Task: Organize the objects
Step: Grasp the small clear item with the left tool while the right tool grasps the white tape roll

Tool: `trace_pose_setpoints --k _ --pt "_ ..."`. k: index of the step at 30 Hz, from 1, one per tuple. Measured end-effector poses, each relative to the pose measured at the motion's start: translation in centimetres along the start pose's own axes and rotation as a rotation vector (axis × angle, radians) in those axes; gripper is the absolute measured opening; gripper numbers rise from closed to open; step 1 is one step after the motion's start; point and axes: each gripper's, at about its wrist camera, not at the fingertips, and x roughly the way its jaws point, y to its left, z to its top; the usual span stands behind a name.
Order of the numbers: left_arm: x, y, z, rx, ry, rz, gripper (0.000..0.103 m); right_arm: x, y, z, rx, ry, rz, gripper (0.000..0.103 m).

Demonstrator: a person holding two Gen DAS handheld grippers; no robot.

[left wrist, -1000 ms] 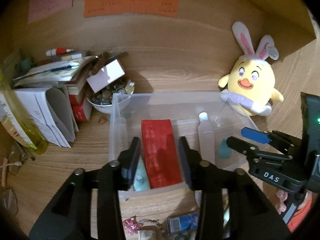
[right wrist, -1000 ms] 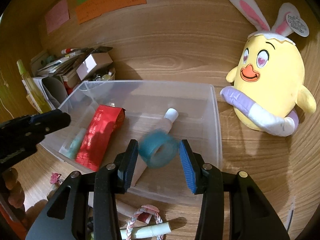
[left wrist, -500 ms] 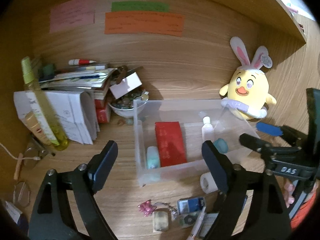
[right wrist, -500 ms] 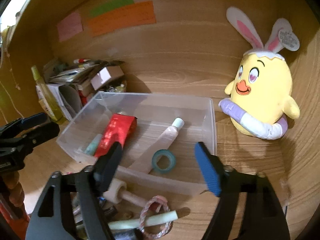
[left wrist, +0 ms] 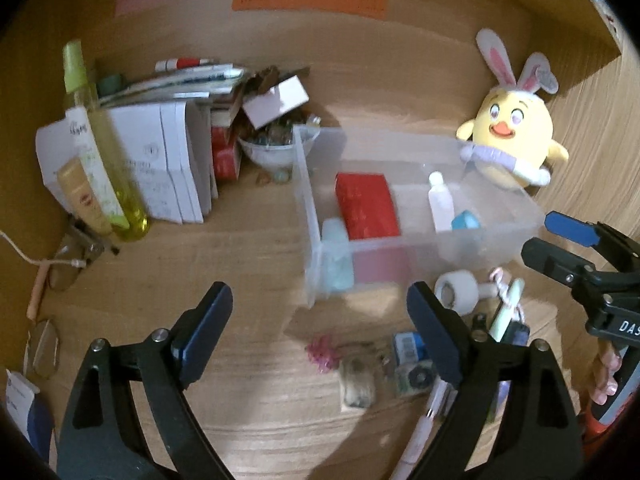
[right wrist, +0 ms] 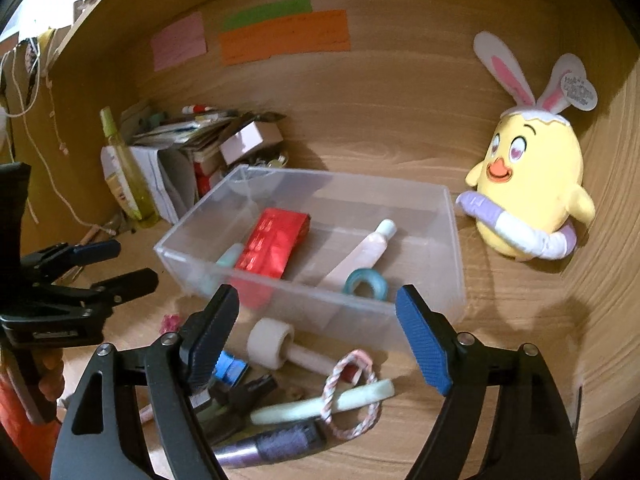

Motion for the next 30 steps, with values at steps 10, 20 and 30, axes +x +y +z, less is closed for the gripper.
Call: trace_pose_setpoints --k 10,20,30 --pt "0.6 0.1 -2.6 0.008 0.051 0.009 0.09 0.7 1.6 -2.0 -0.032 0.032 0.011 0.078" --pt "1.0 -0.2 -4.5 0.035 0.102 -0.016 0.074 2.9 3.0 -2.7 -0.075 0.092 0.025 0.055" --pt "1.8 -0.9 -5.7 0.049 0.167 -0.088 0.049 5.7 3.8 -3.2 -0.078 0.174 0.04 0.042"
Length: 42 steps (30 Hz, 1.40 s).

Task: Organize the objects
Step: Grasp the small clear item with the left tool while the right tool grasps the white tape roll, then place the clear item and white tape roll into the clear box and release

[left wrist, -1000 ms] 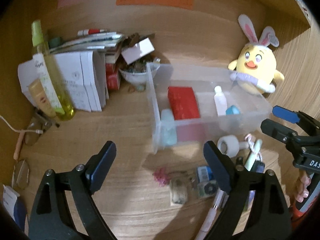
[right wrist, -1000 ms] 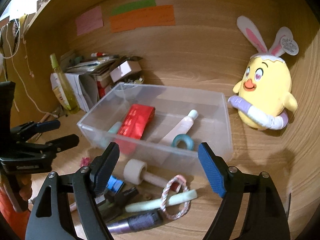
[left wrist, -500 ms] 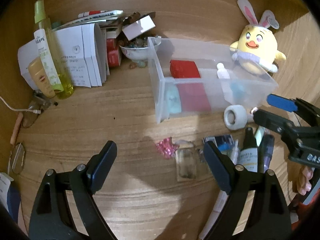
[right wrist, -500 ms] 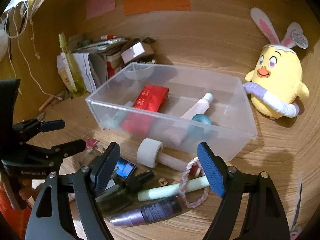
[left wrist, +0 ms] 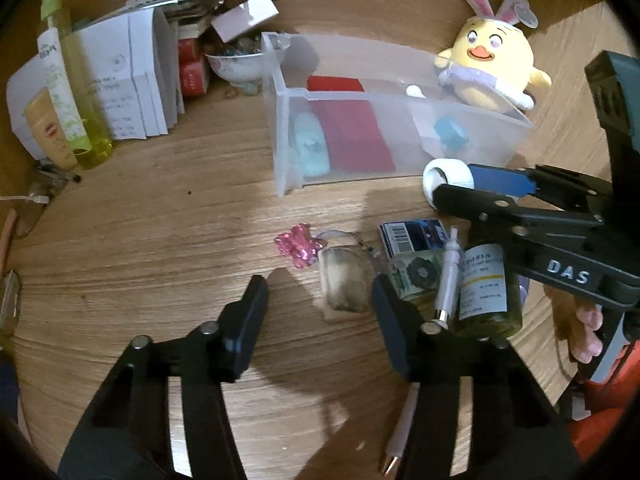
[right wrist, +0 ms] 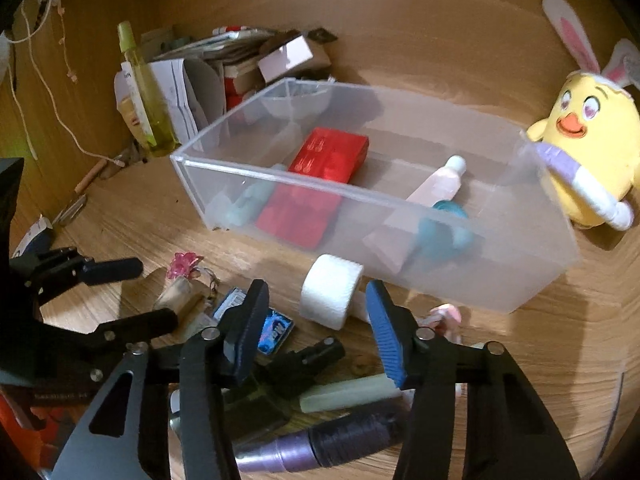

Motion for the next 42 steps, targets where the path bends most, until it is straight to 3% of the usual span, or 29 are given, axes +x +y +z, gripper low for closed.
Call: trace_pose_setpoints --k 5,10,28,42 --pt "0.1 -0.5 0.1 0.016 0.005 -0.038 0.034 0.4 0.0 0.1 -0.001 -0.006 -0.015 0.038" --pt "0.3 -1.0 0.2 0.033 0.002 -0.031 0.025 0.6 -0.2 0.3 -0.01 -0.018 -0.046 0.026" --pt "-2.9 0.2 0.4 -0.053 -0.089 -0.019 0.024 -3.3 0.4 0.3 -0.007 -0.101 0.041 0.025" --pt "-6.0 -1.2 2.6 -0.038 -0.202 -0.032 0.024 -7.9 0.0 1.0 -0.016 -0.222 0.021 0.025"
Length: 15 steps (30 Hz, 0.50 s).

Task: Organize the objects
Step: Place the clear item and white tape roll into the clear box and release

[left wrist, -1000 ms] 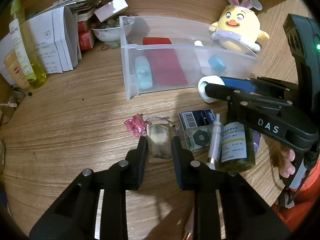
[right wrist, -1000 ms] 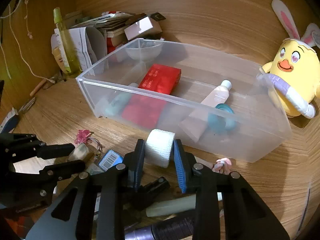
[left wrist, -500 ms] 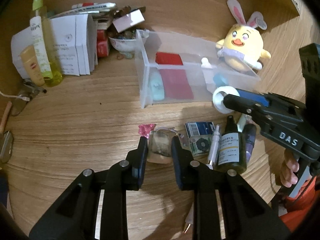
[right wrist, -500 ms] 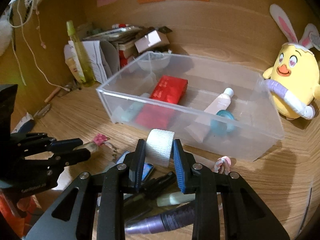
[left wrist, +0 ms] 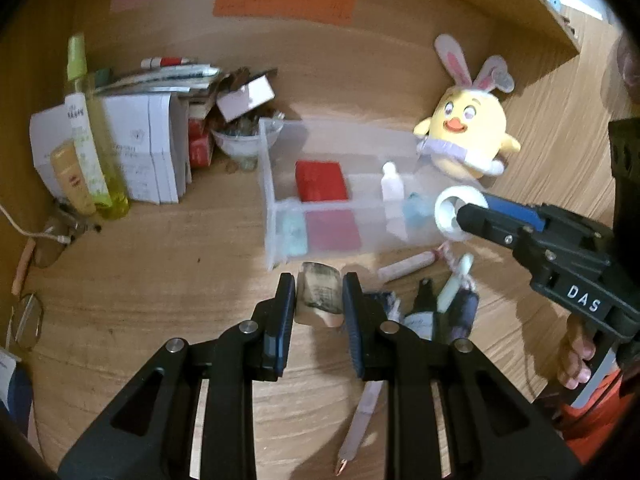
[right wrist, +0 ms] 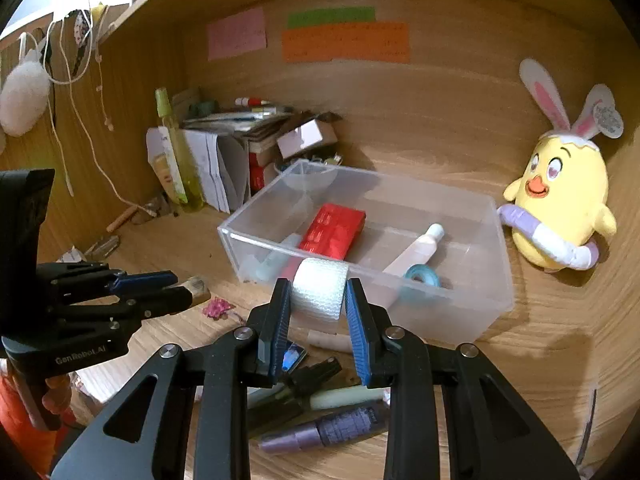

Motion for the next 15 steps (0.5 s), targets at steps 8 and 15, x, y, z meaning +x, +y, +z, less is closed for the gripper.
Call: trace_pose_setpoints --k 8,15 --pt "-0.3 -0.5 2.2 0.0 -0.055 -0.006 0.024 -1.4 -1.9 0.9 0.042 -0.052 -0.019 0.025" --pt "0.2 -0.1 4.2 -0.016 -0.087 0.003 0.024 -2.1 -4.5 2.0 0.082 -0.093 -0.058 0.025"
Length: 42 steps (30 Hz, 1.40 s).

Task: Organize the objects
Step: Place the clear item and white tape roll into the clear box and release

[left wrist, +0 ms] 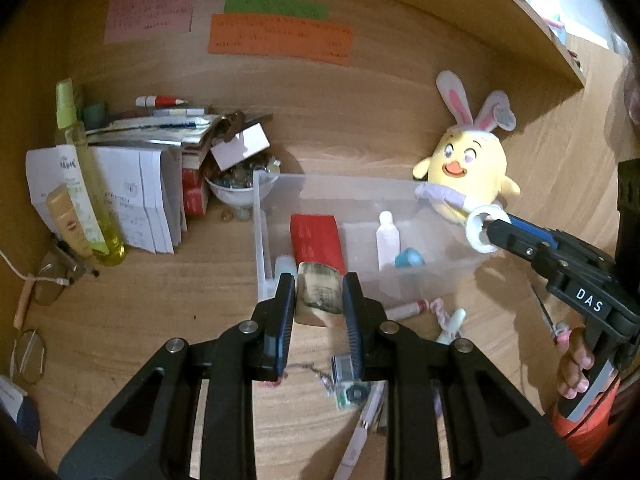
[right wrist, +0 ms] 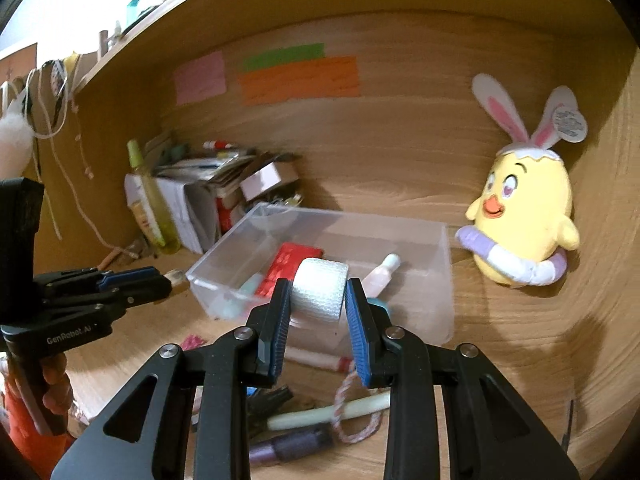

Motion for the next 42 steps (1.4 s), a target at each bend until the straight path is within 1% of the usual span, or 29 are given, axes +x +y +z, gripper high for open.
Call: trace_pose_setpoints --k 5,10,13,17,21,27,31,36,41,42 --pt "0.5 0.3 1.4 -0.012 -0.018 0.0 0.024 0.2 -1.4 1.0 0.009 -0.021 -0.032 0.025" --pt "1.3 0.7 2.3 -0.038 -0.033 -0.001 0.024 0.9 -2.6 1.8 0.012 -0.024 -0.062 0.025" --pt "1.9 1.1 2.9 -0.055 -0.034 -0.005 0.024 1.7 -3.1 1.9 0.016 -0.014 -0.074 0.025" --pt "3.1 1.2 3.5 -0.052 -0.035 0.013 0.024 3.3 -3.7 1.5 0.03 0.022 -0.081 0.025" --pt "5.0 1.2 3.7 -0.043 -0.007 0.036 0.024 4.8 -4.2 0.8 0.039 0.059 -0.093 0.025" --pt "7.1 0.8 3.5 -0.02 0.037 0.029 0.024 7.0 -5.2 -0.3 0.061 0.119 -0.108 0.025" --pt "8.3 0.4 3.3 -0.006 0.061 0.024 0.024 7.7 -5.4 -0.7 0.066 0.137 -0.107 0.025" --pt "8.9 0.2 3.0 0.003 0.083 0.007 0.024 8.3 -5.5 -0.9 0.069 0.155 -0.112 0.025" --pt "8.4 -0.4 2.7 0.037 0.076 0.012 0.024 8.7 -5.5 -1.0 0.064 0.171 -0.116 0.026" --pt "8.3 -0.5 2.6 0.043 0.078 0.012 0.026 8.7 -5.4 -1.0 0.057 0.174 -0.118 0.026"
